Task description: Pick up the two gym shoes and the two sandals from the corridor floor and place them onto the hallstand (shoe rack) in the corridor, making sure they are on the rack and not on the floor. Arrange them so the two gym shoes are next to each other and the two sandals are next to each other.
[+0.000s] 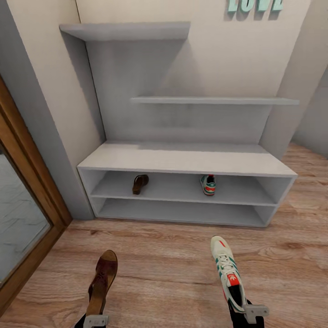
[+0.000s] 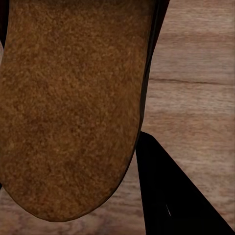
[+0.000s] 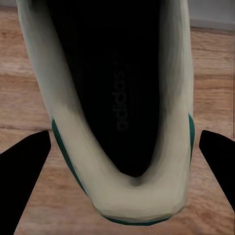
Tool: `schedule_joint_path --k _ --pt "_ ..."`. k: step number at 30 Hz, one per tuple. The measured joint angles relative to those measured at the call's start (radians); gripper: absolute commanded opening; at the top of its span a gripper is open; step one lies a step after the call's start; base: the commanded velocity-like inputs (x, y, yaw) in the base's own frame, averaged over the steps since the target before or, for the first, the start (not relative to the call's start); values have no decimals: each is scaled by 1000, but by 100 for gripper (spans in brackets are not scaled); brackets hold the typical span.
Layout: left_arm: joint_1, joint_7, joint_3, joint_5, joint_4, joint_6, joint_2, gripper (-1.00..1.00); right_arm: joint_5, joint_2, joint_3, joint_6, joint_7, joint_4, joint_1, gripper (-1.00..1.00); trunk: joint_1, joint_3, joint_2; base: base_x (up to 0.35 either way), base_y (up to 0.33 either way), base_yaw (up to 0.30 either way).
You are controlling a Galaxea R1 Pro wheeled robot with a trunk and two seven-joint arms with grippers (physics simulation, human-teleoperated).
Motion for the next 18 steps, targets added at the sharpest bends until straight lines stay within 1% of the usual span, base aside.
schedule_joint_path --k 12,14,18 --pt "0 -1 0 -1 0 0 0 -100 1 -3 0 0 2 0 0 -100 0 0 0 -4 -1 0" --pt "0 -1 0 -1 0 0 -1 -100 2 -2 1 0 1 0 0 -100 0 0 0 -112 -45 0" --pt "0 -1 0 -1 0 0 -1 -100 1 -1 0 0 0 0 0 -100 0 0 0 -223 -107 0"
